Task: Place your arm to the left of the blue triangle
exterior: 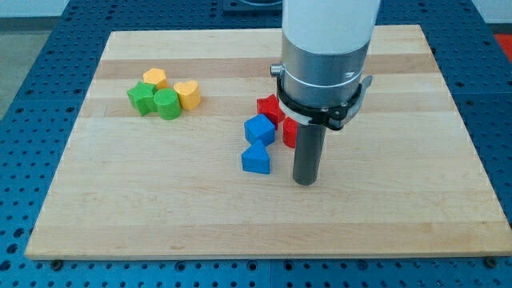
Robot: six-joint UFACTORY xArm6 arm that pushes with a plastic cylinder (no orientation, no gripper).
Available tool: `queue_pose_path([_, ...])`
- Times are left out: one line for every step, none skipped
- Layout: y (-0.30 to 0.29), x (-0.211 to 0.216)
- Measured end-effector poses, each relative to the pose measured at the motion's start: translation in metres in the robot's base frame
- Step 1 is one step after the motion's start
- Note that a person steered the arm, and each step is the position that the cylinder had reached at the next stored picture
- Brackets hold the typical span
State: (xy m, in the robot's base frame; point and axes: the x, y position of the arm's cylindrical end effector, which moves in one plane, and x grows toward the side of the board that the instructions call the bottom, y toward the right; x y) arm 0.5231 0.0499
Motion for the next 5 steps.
queue_pose_path([0.0,-0.006])
queue_pose_path([0.0,-0.006])
queue_pose_path([-0.02,0.0])
queue_pose_path([-0.079,0.0])
queue_pose_path([-0.141,-0.027])
